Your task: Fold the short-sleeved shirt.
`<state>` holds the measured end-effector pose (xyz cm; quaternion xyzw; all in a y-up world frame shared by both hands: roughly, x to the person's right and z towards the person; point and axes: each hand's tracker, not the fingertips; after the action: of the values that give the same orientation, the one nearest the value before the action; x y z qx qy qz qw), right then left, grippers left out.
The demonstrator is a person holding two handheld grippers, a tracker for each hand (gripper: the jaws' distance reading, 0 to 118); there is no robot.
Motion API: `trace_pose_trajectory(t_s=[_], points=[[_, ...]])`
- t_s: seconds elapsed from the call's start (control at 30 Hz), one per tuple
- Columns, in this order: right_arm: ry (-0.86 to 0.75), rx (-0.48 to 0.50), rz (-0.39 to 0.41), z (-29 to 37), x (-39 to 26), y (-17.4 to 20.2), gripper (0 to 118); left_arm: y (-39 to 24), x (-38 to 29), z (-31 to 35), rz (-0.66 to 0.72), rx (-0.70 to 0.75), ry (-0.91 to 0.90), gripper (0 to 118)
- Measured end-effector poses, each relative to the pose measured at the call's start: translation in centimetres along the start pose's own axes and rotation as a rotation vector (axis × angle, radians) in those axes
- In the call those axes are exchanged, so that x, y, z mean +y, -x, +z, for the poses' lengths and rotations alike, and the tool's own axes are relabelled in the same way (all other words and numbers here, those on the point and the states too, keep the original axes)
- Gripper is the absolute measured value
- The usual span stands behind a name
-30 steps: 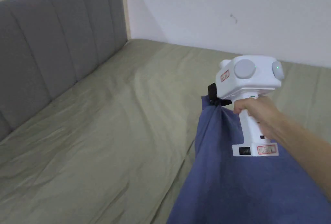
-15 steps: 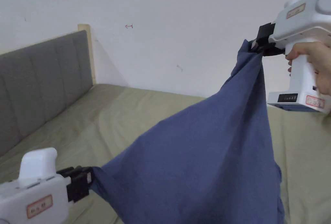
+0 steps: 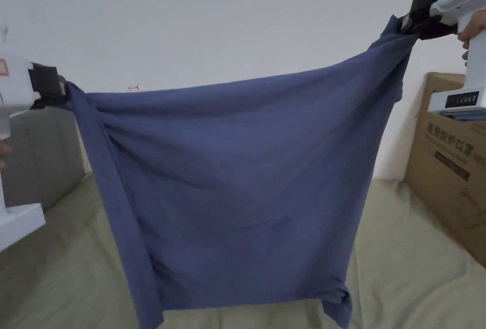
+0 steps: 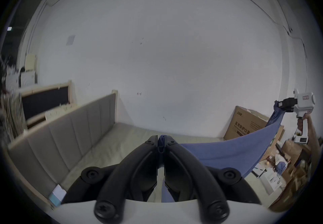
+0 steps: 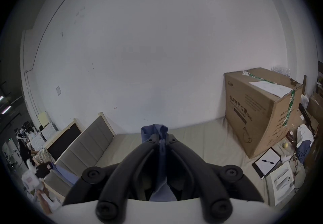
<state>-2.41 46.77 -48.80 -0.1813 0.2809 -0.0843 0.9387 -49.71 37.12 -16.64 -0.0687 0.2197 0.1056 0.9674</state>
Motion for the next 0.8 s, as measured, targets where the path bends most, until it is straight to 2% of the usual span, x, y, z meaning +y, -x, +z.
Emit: trace_pose_trajectory(t_s=[0.23,0.3,0.33,0.47,0.53,0.67,0.8], points=[[-0.046,-0.049,0.007,1.3,2.9,-0.7,5,-3.4,6.6,-1.5,-0.065,-0.003,-0.011,5],[-0.049,-0.056,-0.001,0.7,3.7,-1.1,5,-3.6,8.3,-2.8,-0.053,-0.002,-0.008,5],[-0.055,-0.066,0.000,0.3,3.9,-1.3,5,-1.7,9.8,-6.2,-0.044,-0.002,-0.006,5],[-0.050,-0.089,-0.013,-2.8,4.9,-2.2,5,-2.6,12.3,-10.6,-0.116,0.020,0.005,5],[-0.061,-0.093,-0.020,-4.7,5.0,-2.2,5,-2.7,13.1,-12.6,-0.061,0.006,-0.019,5],[-0.036,-0.119,-0.014,-8.5,6.6,-2.5,5,-3.4,14.6,-17.3,-0.119,0.042,-0.023,5],[-0.075,-0.109,0.002,-10.7,8.3,-2.0,5,-3.4,15.8,-20.0,-0.096,0.034,-0.081,5]])
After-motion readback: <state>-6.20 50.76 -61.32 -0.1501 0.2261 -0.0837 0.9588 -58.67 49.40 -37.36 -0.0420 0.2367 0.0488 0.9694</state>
